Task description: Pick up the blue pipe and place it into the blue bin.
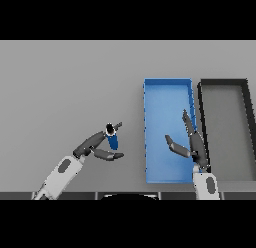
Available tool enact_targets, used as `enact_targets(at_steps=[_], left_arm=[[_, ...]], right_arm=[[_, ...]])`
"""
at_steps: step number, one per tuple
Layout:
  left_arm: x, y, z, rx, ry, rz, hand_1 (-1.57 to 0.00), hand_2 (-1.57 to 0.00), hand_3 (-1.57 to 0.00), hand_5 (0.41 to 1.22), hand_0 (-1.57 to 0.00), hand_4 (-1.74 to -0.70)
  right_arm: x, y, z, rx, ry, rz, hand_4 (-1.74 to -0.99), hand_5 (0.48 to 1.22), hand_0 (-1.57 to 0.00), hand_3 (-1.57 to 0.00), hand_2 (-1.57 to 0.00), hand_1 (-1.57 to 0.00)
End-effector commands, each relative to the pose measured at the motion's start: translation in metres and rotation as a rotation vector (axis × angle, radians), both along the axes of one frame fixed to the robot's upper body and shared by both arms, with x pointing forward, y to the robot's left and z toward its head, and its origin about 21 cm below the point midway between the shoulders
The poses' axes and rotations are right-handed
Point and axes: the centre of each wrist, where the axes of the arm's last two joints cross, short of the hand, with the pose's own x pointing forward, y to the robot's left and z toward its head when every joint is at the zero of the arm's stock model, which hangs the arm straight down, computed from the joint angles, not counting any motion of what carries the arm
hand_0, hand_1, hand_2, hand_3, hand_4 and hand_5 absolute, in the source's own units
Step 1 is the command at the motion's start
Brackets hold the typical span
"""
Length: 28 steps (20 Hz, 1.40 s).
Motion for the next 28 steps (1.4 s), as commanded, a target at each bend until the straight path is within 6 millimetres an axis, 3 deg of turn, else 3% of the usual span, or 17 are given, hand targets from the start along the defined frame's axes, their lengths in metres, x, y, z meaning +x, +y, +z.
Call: enact_targets(at_steps=[1, 3, 5, 6, 8, 10, 12, 18, 23, 28], left_arm=[[0.002, -0.007, -0.002, -0.025, 0.011, -0.004, 0.0, 0.0, 0.0, 0.459, 0.0, -1.08], [0.005, -0.015, -0.002, -0.074, 0.014, -0.009, 0.0, -0.02, -0.02, 0.507, 0.0, -1.11], [0.008, -0.021, -0.006, -0.131, 0.039, 0.011, -0.16, -0.29, -0.26, 0.607, -0.02, -1.21], [0.013, -0.024, -0.008, -0.152, 0.065, 0.026, -0.35, -0.48, -0.52, 0.73, -0.19, -1.25], [0.009, -0.027, -0.01, -0.187, 0.062, 0.05, -0.79, -0.87, -0.88, 0.906, -0.67, -1.42], [0.005, -0.031, -0.012, -0.215, 0.062, 0.055, -1.07, -1.12, -1.1, 1.02, -0.99, -1.53], [-0.002, -0.034, -0.015, -0.214, 0.022, 0.048, -1.25, -1.29, -1.21, 1.092, -1.2, -1.6], [-0.002, -0.045, 0.003, -0.28, -0.076, 0.026, -1.49, -1.5, -1.4, 1.187, -1.47, -1.7], [0.001, -0.06, 0.042, -0.347, -0.158, -0.058, -1.54, -1.55, -1.44, 1.21, -1.54, -1.72], [0.0, -0.065, 0.065, -0.326, -0.148, -0.099, -1.56, -1.56, -1.45, 1.217, -1.56, -1.73]], right_arm=[[0.0, 0.002, 0.0, 0.002, 0.0, 0.005, -1.264, 0.598, 0.0, 0.0, 0.0, 0.0], [0.0, 0.001, -0.004, -0.004, 0.018, 0.007, -1.267, 0.6, 0.0, 0.0, 0.0, 0.0], [0.002, 0.002, -0.004, 0.003, 0.014, 0.003, -1.261, 0.6, 0.0, 0.0, 0.0, 0.0], [0.0, 0.002, -0.006, 0.003, 0.012, 0.004, -1.26, 0.6, 0.0, 0.0, 0.0, 0.0], [0.003, -0.003, -0.002, -0.005, 0.0, 0.0, -1.259, 0.605, 0.0, 0.0, 0.0, 0.0], [0.003, -0.001, -0.002, 0.005, -0.001, 0.005, -1.262, 0.611, 0.0, 0.0, 0.0, 0.0], [0.002, -0.003, -0.001, -0.002, 0.0, 0.003, -1.26, 0.614, 0.0, 0.0, 0.0, 0.0], [0.002, 0.0, -0.001, -0.016, 0.01, 0.004, -1.244, 0.623, 0.0, 0.0, 0.0, 0.0], [0.004, -0.004, -0.001, -0.041, 0.013, -0.003, -1.221, 0.631, 0.0, 0.0, 0.0, 0.0], [0.001, 0.0, -0.004, -0.036, -0.009, 0.012, -1.208, 0.64, 0.0, 0.0, 0.0, 0.0]])
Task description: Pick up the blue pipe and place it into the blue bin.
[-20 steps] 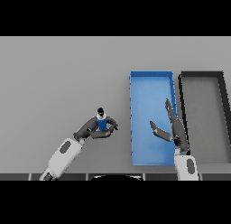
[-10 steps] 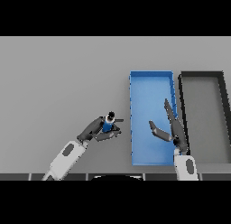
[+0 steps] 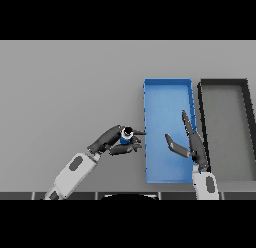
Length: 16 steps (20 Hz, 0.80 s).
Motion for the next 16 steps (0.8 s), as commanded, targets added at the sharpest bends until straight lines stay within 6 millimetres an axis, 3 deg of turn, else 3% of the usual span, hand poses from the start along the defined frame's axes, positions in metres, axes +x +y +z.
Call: enact_targets(at_steps=[1, 12, 16], left_arm=[[-0.001, -0.001, 0.001, 0.0, 0.0, -0.003, -1.56, -1.56, -1.44, 1.218, -1.56, -1.73], [-0.001, -0.002, 0.0, 0.038, 0.011, -0.012, -1.57, -1.57, -1.44, 1.22, -1.57, -1.73], [0.002, -0.001, 0.002, 0.046, 0.01, -0.009, -1.57, -1.57, -1.44, 1.221, -1.57, -1.73]], right_arm=[[0.002, -0.002, -0.001, -0.004, 0.006, -0.012, -1.195, 0.635, 0.0, 0.0, 0.0, 0.0], [-0.011, 0.001, -0.002, 0.063, 0.021, -0.02, -1.197, 0.618, 0.0, 0.0, 0.0, 0.0], [-0.003, -0.004, 0.027, 0.178, -0.019, 0.129, -1.199, 0.593, 0.0, 0.0, 0.0, 0.0]])
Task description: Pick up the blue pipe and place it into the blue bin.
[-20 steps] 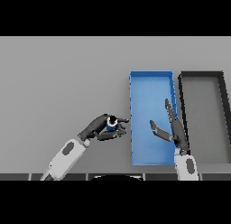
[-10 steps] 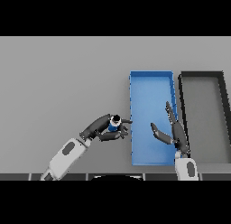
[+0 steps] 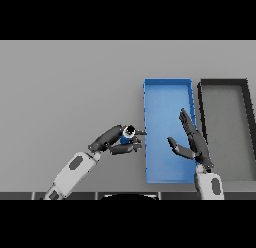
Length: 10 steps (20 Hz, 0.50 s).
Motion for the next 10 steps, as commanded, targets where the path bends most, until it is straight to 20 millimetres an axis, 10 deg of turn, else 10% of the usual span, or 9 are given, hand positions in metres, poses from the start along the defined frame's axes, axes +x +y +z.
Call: enact_targets(at_steps=[1, 10], left_arm=[[-0.002, -0.004, -0.002, -0.005, -0.002, -0.005, -1.57, -1.57, -1.44, 1.221, -1.57, -1.73], [-0.003, -0.006, -0.001, 0.005, -0.006, 0.001, -1.57, -1.57, -1.44, 1.221, -1.57, -1.73]], right_arm=[[0.0, -0.002, 0.01, 0.011, 0.001, 0.044, -1.203, 0.573, 0.0, 0.0, 0.0, 0.0], [0.014, 0.029, 0.102, -0.116, -0.096, 0.483, -1.301, 0.52, 0.0, 0.0, 0.0, 0.0]])
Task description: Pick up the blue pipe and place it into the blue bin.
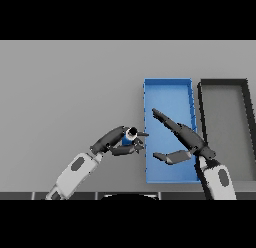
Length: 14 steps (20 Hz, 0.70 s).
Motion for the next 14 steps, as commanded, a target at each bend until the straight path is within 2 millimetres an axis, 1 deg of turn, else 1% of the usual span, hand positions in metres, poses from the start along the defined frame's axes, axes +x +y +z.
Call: enact_targets(at_steps=[1, 4, 5, 6, 8, 10, 12, 13, 14], left_arm=[[0.003, 0.001, 0.001, 0.012, -0.004, 0.008, -1.57, -1.57, -1.44, 1.221, -1.57, -1.73], [0.008, 0.003, 0.002, 0.02, -0.004, 0.0, -1.57, -1.57, -1.44, 1.221, -1.57, -1.73], [0.006, 0.001, 0.0, 0.018, 0.006, -0.005, -1.57, -1.57, -1.44, 1.221, -1.57, -1.73], [0.007, 0.002, -0.001, 0.015, 0.009, -0.006, -1.57, -1.57, -1.44, 1.221, -1.57, -1.73], [0.006, 0.002, -0.002, 0.008, 0.0, -0.014, -1.57, -1.57, -1.44, 1.221, -1.57, -1.73], [0.007, 0.002, -0.007, -0.005, -0.002, -0.027, -1.57, -1.57, -1.47, 1.221, -1.57, -1.73], [0.009, 0.001, -0.004, -0.015, 0.007, -0.037, -1.57, -1.57, -1.49, 1.221, -1.57, -1.73], [0.012, 0.004, -0.002, -0.013, 0.01, -0.038, -1.57, -1.57, -1.5, 1.221, -1.57, -1.73], [0.011, 0.003, -0.004, -0.016, 0.01, -0.047, -1.57, -1.57, -1.51, 1.221, -1.57, -1.73]], right_arm=[[0.002, 0.005, 0.005, -0.023, 0.001, 0.027, -1.297, 0.522, 0.0, 0.0, 0.0, 0.0], [0.01, 0.024, 0.022, -0.066, -0.021, 0.125, -1.3, 0.529, 0.0, 0.0, 0.0, 0.0], [0.014, 0.027, 0.027, -0.088, -0.044, 0.15, -1.303, 0.532, 0.0, 0.0, 0.0, 0.0], [0.017, 0.034, 0.027, -0.104, -0.047, 0.174, -1.304, 0.532, 0.0, 0.0, 0.0, 0.0], [0.021, 0.044, 0.032, -0.116, -0.06, 0.227, -1.282, 0.53, 0.0, 0.0, 0.0, 0.0], [0.029, 0.059, 0.034, -0.13, -0.055, 0.265, -1.26, 0.531, 0.0, 0.0, 0.0, 0.0], [0.035, 0.073, 0.035, -0.145, -0.051, 0.294, -1.241, 0.532, 0.0, 0.0, 0.0, 0.0], [0.038, 0.078, 0.037, -0.143, -0.048, 0.302, -1.233, 0.528, 0.0, 0.0, 0.0, 0.0], [0.038, 0.084, 0.036, -0.151, -0.038, 0.312, -1.226, 0.52, 0.0, 0.0, 0.0, 0.0]])
